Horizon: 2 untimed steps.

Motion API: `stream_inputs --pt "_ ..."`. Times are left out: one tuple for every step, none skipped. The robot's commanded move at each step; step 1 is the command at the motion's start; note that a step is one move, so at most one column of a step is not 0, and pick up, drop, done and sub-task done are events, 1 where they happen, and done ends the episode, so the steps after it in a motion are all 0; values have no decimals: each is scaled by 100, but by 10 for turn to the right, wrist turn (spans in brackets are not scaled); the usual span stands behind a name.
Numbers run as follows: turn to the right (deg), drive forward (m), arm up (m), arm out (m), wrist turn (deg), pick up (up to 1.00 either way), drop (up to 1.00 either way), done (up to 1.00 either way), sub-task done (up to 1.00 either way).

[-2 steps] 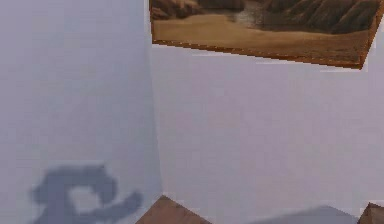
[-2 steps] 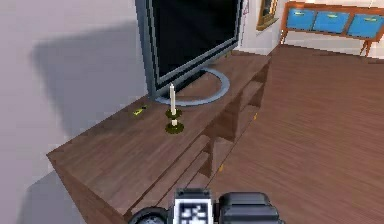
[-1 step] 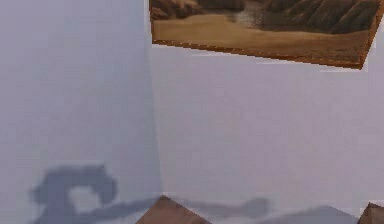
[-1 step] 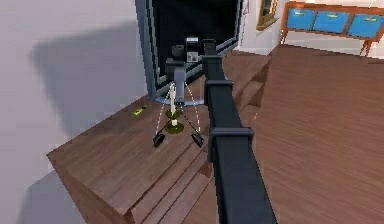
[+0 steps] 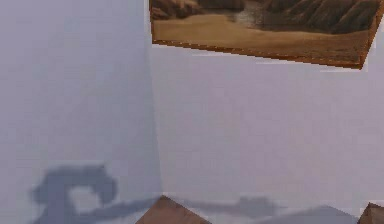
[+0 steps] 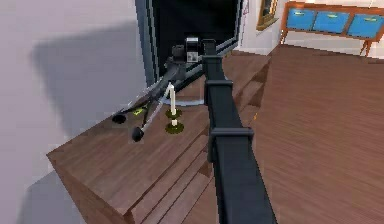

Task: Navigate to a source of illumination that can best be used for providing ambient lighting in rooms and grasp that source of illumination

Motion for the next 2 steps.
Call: stream_inputs --pt "0 0 0 0 450 0 0 0 0" --pt "0 0 0 0 450 0 0 0 0"
